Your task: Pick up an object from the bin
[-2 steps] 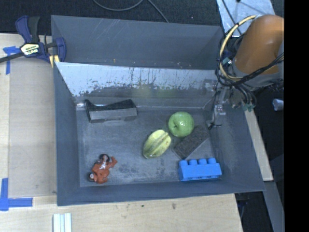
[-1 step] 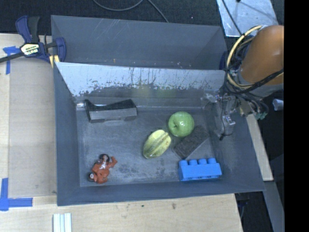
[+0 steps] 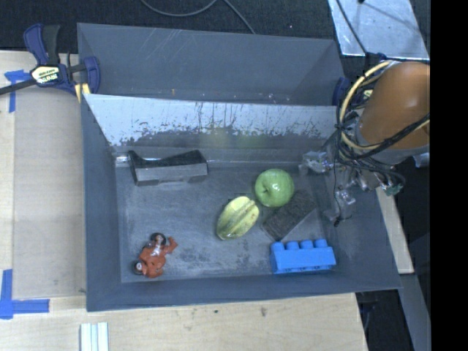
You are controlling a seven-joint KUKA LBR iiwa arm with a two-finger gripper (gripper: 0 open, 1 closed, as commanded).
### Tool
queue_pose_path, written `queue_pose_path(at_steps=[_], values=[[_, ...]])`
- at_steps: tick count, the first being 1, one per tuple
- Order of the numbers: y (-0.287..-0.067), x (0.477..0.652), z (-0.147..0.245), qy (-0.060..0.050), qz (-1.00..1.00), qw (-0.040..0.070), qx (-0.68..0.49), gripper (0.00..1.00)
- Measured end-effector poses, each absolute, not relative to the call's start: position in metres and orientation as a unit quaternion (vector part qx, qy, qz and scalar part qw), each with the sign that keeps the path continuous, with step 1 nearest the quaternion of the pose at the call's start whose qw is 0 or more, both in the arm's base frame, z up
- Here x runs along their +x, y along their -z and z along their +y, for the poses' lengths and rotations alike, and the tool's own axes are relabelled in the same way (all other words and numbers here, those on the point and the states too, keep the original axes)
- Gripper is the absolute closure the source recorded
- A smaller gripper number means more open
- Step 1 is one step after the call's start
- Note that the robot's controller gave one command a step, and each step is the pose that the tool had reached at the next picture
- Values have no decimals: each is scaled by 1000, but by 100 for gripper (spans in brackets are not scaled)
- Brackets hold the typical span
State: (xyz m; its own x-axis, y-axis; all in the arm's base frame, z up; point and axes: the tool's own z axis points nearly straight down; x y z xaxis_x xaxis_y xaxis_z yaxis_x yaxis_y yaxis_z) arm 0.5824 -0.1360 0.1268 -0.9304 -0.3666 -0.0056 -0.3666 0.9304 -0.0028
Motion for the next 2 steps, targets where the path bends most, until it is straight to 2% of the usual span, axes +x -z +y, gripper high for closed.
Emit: queue_pose_path(at_steps=[1,2], values=[[-146,581,-121,1,964,3,-267,0],[-100,580,-113,3,965,8,-261,0]])
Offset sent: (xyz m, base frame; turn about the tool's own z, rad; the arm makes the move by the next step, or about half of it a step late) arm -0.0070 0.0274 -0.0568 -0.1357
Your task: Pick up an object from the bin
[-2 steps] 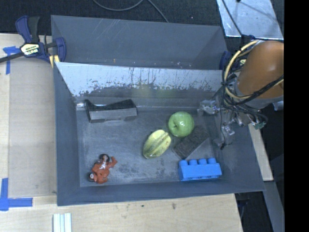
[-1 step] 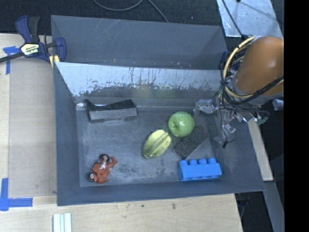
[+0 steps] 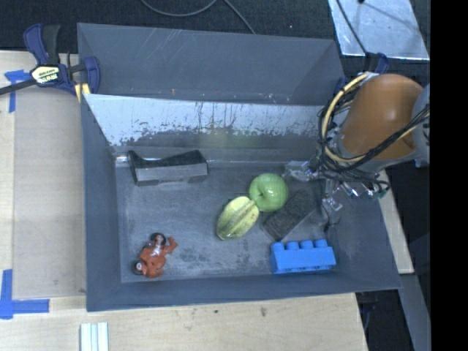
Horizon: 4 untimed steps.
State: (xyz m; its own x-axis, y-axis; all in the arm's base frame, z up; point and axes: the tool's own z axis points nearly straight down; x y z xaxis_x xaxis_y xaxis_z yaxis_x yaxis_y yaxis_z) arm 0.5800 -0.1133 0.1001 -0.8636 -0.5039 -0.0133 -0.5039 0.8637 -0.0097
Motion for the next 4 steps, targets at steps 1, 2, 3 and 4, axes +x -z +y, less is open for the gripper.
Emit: queue_pose_path(at_steps=[1,2,3,4], values=[[-70,576,-100,1,944,4,-331,100],[-70,576,-100,1,944,4,-331,100],[-74,575,-99,1,944,4,-331,100],[-94,573,-99,-1,944,0,-331,100]])
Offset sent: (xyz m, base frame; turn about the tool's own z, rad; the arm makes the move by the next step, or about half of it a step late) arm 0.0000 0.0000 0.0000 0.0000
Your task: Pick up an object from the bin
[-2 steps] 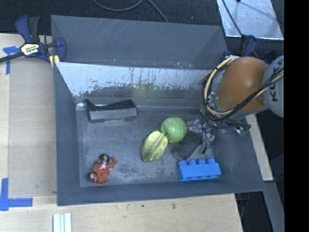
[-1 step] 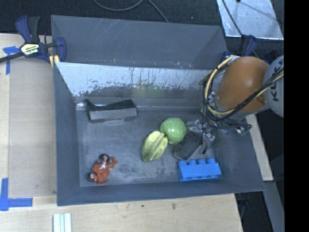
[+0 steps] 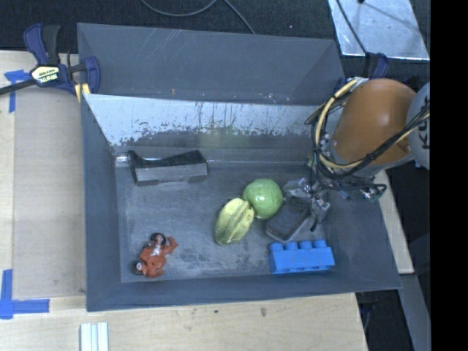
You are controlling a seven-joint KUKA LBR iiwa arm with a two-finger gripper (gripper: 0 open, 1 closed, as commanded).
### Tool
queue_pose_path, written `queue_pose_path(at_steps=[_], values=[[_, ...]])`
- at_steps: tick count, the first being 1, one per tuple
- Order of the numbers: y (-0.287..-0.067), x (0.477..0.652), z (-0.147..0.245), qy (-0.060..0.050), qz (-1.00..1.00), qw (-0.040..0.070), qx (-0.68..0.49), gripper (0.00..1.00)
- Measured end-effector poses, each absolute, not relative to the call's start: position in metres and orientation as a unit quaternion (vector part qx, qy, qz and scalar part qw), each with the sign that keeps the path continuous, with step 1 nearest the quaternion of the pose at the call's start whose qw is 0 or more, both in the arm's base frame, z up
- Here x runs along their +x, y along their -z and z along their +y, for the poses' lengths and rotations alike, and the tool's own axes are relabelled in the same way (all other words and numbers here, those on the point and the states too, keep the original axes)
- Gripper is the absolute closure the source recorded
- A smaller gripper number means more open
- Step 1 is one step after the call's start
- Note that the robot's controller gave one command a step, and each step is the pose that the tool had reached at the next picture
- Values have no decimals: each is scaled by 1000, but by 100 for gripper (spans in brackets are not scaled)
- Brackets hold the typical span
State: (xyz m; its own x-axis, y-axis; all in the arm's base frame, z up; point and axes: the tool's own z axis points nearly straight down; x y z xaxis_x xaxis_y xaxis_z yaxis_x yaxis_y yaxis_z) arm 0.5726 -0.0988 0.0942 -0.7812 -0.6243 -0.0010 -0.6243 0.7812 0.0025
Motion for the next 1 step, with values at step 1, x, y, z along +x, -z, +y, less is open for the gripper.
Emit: queue_pose_path(at_steps=[1], values=[[-118,574,-99,0,944,3,-330,100]])
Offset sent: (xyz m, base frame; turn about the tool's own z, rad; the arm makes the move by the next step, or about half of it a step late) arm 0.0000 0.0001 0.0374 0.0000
